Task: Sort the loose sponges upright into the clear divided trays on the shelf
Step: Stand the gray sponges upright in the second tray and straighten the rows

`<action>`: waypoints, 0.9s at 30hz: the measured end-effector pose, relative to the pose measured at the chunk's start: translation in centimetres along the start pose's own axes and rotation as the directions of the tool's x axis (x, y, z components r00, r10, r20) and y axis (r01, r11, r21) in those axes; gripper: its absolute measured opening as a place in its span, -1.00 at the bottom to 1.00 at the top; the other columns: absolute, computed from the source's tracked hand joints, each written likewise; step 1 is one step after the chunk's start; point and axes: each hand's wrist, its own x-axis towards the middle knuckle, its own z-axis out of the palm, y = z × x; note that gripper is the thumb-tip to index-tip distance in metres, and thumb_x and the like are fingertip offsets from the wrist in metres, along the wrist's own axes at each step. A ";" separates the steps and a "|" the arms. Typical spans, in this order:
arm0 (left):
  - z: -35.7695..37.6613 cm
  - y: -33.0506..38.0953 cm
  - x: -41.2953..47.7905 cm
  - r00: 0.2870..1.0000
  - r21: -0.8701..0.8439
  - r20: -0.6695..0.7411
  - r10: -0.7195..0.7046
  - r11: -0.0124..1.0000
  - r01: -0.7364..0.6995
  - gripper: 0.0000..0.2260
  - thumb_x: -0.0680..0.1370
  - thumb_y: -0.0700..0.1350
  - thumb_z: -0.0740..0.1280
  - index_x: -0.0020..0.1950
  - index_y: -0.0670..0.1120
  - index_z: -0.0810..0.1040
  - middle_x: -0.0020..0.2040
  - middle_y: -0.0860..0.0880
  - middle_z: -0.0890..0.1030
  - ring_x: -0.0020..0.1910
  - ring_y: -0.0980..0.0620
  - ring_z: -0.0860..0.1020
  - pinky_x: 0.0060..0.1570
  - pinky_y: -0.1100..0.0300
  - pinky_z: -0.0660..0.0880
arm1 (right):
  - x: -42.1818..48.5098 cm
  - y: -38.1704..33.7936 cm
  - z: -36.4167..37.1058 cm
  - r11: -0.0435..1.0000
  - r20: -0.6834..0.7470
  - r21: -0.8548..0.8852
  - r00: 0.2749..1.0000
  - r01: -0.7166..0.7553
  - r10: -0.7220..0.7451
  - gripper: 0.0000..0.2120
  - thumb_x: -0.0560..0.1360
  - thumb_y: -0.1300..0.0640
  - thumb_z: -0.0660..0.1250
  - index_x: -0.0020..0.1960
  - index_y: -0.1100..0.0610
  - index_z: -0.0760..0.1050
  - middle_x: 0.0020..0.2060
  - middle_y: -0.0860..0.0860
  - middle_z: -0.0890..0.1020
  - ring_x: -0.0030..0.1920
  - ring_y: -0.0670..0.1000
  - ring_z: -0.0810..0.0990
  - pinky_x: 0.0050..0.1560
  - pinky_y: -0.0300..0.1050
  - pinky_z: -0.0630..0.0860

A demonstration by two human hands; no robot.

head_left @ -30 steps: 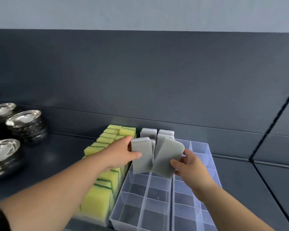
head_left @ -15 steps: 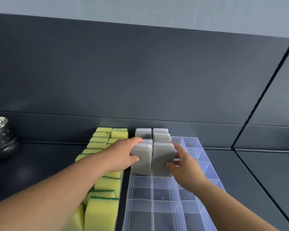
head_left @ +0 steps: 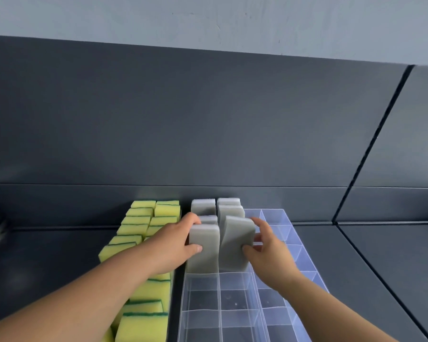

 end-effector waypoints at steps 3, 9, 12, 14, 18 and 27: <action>0.1 0.2 -0.1 0.999 0.070 -0.008 0.048 0.996 -0.047 -0.66 0.55 0.01 0.30 0.26 0.10 0.26 -0.15 0.09 0.42 -0.27 0.15 0.38 -0.30 0.30 0.30 | 0.2 0.2 0.6 0.998 -0.010 -0.058 1.000 0.020 -0.021 -0.47 0.53 0.21 0.23 0.39 -0.20 0.18 -0.09 -0.21 0.53 -0.05 -0.17 0.55 -0.26 -0.37 0.43; 0.9 0.4 -0.3 0.998 0.203 0.019 0.053 0.978 -0.056 -0.67 0.56 -0.04 0.29 0.27 -0.01 0.28 0.00 0.06 0.42 -0.12 0.06 0.39 -0.17 0.23 0.30 | 0.6 0.5 1.7 0.960 -0.018 -0.276 0.998 0.056 -0.064 -0.46 0.48 0.22 0.22 0.43 -0.03 0.22 0.12 -0.06 0.52 0.04 -0.01 0.48 0.03 -0.22 0.40; 1.8 0.1 0.1 0.997 0.253 0.053 0.050 0.965 -0.062 -0.71 0.56 -0.06 0.29 0.23 -0.07 0.32 0.18 -0.02 0.48 0.01 0.00 0.47 -0.03 0.17 0.39 | 0.8 0.4 1.8 0.952 -0.009 -0.300 0.998 0.060 -0.066 -0.46 0.47 0.22 0.21 0.43 0.01 0.24 0.22 -0.03 0.50 0.14 0.03 0.48 0.11 -0.19 0.42; 2.1 0.1 0.6 0.996 0.303 0.074 0.055 0.950 -0.075 -0.74 0.57 -0.09 0.28 0.21 -0.10 0.35 0.20 -0.04 0.47 0.10 -0.03 0.49 0.01 0.16 0.38 | 1.0 0.2 1.7 0.953 -0.002 -0.297 0.998 0.052 -0.055 -0.45 0.48 0.23 0.21 0.44 0.00 0.23 0.23 -0.03 0.51 0.15 0.03 0.49 0.14 -0.17 0.44; 2.3 0.0 1.0 0.992 0.354 0.109 0.062 0.930 -0.096 -0.77 0.58 -0.09 0.26 0.19 -0.11 0.35 0.20 -0.06 0.46 0.14 -0.05 0.48 0.04 0.15 0.38 | 0.8 0.0 1.5 0.967 -0.015 -0.251 0.999 0.036 -0.041 -0.45 0.49 0.25 0.23 0.44 -0.04 0.23 -0.02 -0.10 0.52 -0.01 -0.02 0.49 0.01 -0.22 0.46; 1.0 1.1 -0.4 0.999 0.354 0.043 0.007 0.935 -0.022 -0.41 0.47 0.08 0.38 0.43 -0.01 0.26 0.35 0.03 0.35 0.29 0.03 0.40 0.21 0.18 0.40 | -1.6 0.3 -0.1 0.998 -0.059 -0.029 0.997 -0.060 0.058 -0.36 0.51 0.16 0.35 0.49 -0.05 0.15 0.16 -0.06 0.51 0.12 -0.06 0.52 -0.01 -0.24 0.50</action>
